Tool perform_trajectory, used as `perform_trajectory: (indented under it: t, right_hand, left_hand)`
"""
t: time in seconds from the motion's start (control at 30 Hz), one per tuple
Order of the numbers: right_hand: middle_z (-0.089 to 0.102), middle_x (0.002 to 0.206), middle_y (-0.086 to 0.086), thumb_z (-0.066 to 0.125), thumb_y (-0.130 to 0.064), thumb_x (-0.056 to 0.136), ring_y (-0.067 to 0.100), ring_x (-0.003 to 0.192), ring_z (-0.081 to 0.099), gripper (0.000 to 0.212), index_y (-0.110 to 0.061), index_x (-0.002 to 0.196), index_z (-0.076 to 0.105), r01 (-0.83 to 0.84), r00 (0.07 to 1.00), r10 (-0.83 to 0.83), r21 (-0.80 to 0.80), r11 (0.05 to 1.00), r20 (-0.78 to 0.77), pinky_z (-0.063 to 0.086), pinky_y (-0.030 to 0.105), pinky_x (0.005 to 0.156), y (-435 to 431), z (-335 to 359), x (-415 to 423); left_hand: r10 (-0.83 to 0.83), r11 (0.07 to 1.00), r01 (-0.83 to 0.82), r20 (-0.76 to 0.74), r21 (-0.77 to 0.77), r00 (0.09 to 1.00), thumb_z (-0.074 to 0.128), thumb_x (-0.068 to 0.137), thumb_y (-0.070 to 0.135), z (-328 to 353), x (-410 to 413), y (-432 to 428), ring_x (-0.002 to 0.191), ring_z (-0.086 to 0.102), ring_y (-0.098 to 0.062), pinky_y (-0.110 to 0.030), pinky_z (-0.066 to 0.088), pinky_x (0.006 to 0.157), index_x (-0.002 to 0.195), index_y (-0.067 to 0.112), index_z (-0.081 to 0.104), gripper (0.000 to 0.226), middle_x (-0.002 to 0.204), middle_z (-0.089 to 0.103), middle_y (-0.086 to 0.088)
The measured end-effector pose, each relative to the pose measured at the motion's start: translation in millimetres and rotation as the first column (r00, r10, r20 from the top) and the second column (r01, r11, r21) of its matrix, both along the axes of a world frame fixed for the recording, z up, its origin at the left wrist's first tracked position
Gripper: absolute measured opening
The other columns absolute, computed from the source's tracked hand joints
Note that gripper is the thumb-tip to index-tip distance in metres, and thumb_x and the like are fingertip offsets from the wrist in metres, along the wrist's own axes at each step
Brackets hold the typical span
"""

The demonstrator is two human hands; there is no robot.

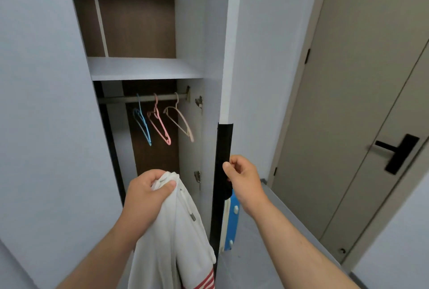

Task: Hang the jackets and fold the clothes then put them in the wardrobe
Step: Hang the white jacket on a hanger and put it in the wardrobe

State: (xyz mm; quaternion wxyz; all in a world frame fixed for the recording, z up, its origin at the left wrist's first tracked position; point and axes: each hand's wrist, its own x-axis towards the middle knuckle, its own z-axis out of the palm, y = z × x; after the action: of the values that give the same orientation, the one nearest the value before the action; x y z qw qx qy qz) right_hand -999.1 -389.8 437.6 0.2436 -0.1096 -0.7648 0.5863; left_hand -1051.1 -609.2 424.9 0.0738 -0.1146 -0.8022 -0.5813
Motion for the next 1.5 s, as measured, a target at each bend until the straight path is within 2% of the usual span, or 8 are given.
perform_trajectory:
  t: [0.23,0.5,0.67,0.8,0.87,1.07,1.2,1.5]
  right_hand:
    - [0.062,0.095,0.026,0.055,-0.017,0.101,0.021,0.081,0.055,0.014,-0.007,0.094,0.063,0.088,0.996,-0.086,-0.048,0.995,0.031,0.053,0.045,0.087,47,8,18]
    - [0.063,0.080,-0.002,0.052,-0.017,0.103,0.006,0.068,0.056,0.018,-0.012,0.088,0.062,0.194,0.981,-0.192,-0.108,0.975,0.025,0.047,0.019,0.066,76,9,22]
    - [0.062,0.087,0.005,0.053,-0.018,0.102,0.016,0.079,0.054,0.017,-0.006,0.094,0.062,0.198,0.979,-0.197,-0.030,0.980,0.052,0.046,0.032,0.076,68,6,21]
    - [0.050,0.119,-0.004,0.062,-0.013,0.095,0.013,0.110,0.051,0.027,-0.012,0.122,0.057,0.469,0.882,-0.428,0.268,0.842,-0.199,0.044,0.029,0.095,49,9,23]
    - [0.048,0.122,-0.006,0.061,-0.013,0.092,0.013,0.113,0.047,0.030,-0.015,0.121,0.056,0.504,0.848,-0.353,0.394,0.768,-0.396,0.043,0.026,0.096,32,18,21]
    - [0.044,0.104,-0.042,0.055,-0.030,0.096,-0.010,0.109,0.047,0.027,-0.038,0.121,0.051,0.128,0.976,-0.033,0.446,0.886,-0.215,0.042,0.012,0.088,-12,22,-19]
    - [0.049,0.101,-0.040,0.060,-0.030,0.097,-0.015,0.099,0.053,0.026,-0.038,0.122,0.057,-0.044,0.997,0.067,0.428,0.903,-0.039,0.049,0.013,0.088,-40,9,-64]
    - [0.056,0.103,-0.036,0.064,-0.027,0.094,-0.013,0.105,0.054,0.031,-0.035,0.124,0.062,-0.244,0.965,0.261,0.415,0.877,0.017,0.045,0.009,0.086,-143,8,-181]
  left_hand:
    - [-0.054,0.998,0.054,-0.007,0.019,0.999,0.072,0.088,0.025,5,10,34,0.085,0.060,-0.008,-0.019,0.042,0.065,0.086,0.040,0.065,0.017,0.087,0.065,0.019]
    - [-0.046,0.999,0.046,-0.032,0.023,0.998,0.069,0.090,0.022,10,12,52,0.083,0.058,-0.010,-0.019,0.040,0.064,0.085,0.039,0.061,0.019,0.089,0.064,0.014]
    - [-0.056,0.998,0.057,-0.037,0.015,0.998,0.068,0.091,0.022,8,6,53,0.084,0.060,-0.011,-0.019,0.040,0.065,0.090,0.031,0.066,0.009,0.090,0.066,0.012]
    - [-0.012,1.000,0.012,-0.005,0.000,1.000,0.063,0.095,0.027,3,-5,48,0.083,0.058,-0.012,-0.020,0.041,0.062,0.087,0.040,0.060,0.016,0.089,0.062,0.013]
    - [0.028,1.000,-0.028,0.013,-0.003,1.000,0.060,0.097,0.029,-2,-12,41,0.082,0.058,-0.012,-0.019,0.041,0.061,0.087,0.042,0.057,0.017,0.089,0.061,0.014]
    - [0.122,0.992,-0.122,0.031,-0.023,0.992,0.057,0.098,0.032,-11,-32,0,0.082,0.060,-0.013,-0.019,0.044,0.061,0.089,0.043,0.056,0.014,0.090,0.061,0.014]
    - [0.198,0.980,-0.197,0.045,-0.014,0.979,0.058,0.098,0.031,-13,-46,-42,0.082,0.060,-0.014,-0.016,0.043,0.062,0.097,0.033,0.060,0.003,0.091,0.062,0.012]
    - [0.291,0.956,-0.291,0.001,0.026,0.957,0.061,0.094,0.018,-10,-96,-148,0.075,0.060,-0.013,-0.021,0.042,0.065,0.081,0.024,0.063,0.015,0.081,0.065,0.006]
